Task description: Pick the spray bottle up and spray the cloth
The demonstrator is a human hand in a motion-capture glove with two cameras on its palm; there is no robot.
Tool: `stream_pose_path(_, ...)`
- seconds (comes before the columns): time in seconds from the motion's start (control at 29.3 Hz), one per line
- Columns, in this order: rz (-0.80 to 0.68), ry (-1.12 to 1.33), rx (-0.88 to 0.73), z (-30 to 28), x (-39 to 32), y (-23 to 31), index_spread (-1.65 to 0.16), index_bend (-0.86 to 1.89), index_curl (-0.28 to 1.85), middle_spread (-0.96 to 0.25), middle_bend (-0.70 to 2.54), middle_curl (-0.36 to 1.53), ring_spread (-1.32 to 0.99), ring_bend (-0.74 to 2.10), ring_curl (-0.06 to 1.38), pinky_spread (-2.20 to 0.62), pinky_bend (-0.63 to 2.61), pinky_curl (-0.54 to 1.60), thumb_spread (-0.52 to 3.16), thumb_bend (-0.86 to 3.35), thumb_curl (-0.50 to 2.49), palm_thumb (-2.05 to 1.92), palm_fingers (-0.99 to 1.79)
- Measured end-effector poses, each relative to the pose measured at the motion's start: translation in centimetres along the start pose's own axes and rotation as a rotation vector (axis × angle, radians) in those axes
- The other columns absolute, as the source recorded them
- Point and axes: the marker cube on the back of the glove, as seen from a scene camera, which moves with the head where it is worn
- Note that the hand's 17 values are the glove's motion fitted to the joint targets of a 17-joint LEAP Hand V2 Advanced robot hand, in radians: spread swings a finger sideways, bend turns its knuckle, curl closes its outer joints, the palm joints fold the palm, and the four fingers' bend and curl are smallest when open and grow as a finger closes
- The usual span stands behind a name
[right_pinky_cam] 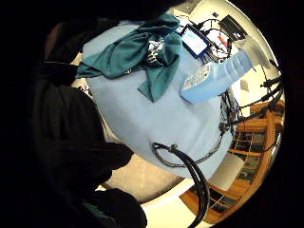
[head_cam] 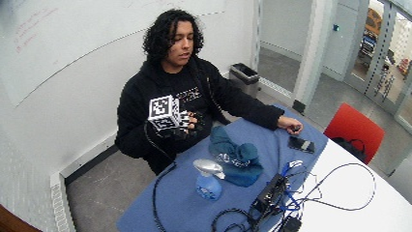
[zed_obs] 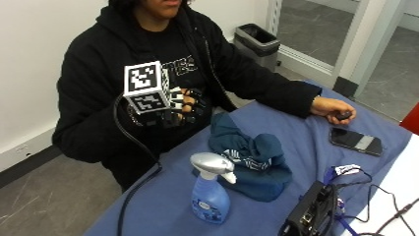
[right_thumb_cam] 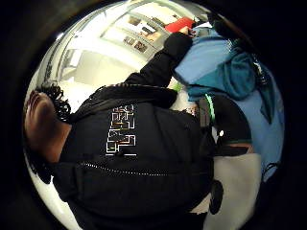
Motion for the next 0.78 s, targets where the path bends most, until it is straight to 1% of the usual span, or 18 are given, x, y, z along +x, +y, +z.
stream_pose_path(0.03,0.001,0.001,-0.003,0.0,0.0,0.0,-0.17,0.19,0.05,-0.02,0.31,0.09,-0.02,0.34,0.08,0.11,0.3,0.06,0.4,0.37,0.1,0.53,0.62)
stream_pose_path(0.14,0.012,0.007,-0.023,0.4,0.2,-0.1,-0.22,0.17,0.12,-0.03,0.3,0.13,-0.02,0.37,0.15,0.14,0.3,0.12,0.6,0.41,0.14,0.59,0.59)
stream_pose_path(0.31,0.016,0.008,-0.046,0.6,0.5,0.1,-0.28,0.16,0.17,-0.02,0.29,0.18,-0.03,0.37,0.2,0.18,0.32,0.18,0.84,0.43,0.18,0.63,0.56)
stream_pose_path(0.55,0.045,0.006,-0.048,1.1,0.9,0.3,-0.31,0.16,0.21,-0.02,0.26,0.22,-0.03,0.35,0.23,0.21,0.32,0.22,1.04,0.42,0.23,0.65,0.56)
stream_pose_path(0.78,0.081,-0.021,-0.051,0.9,1.6,0.9,-0.32,0.16,0.24,-0.01,0.25,0.26,-0.03,0.33,0.25,0.22,0.3,0.24,1.15,0.39,0.26,0.66,0.56)
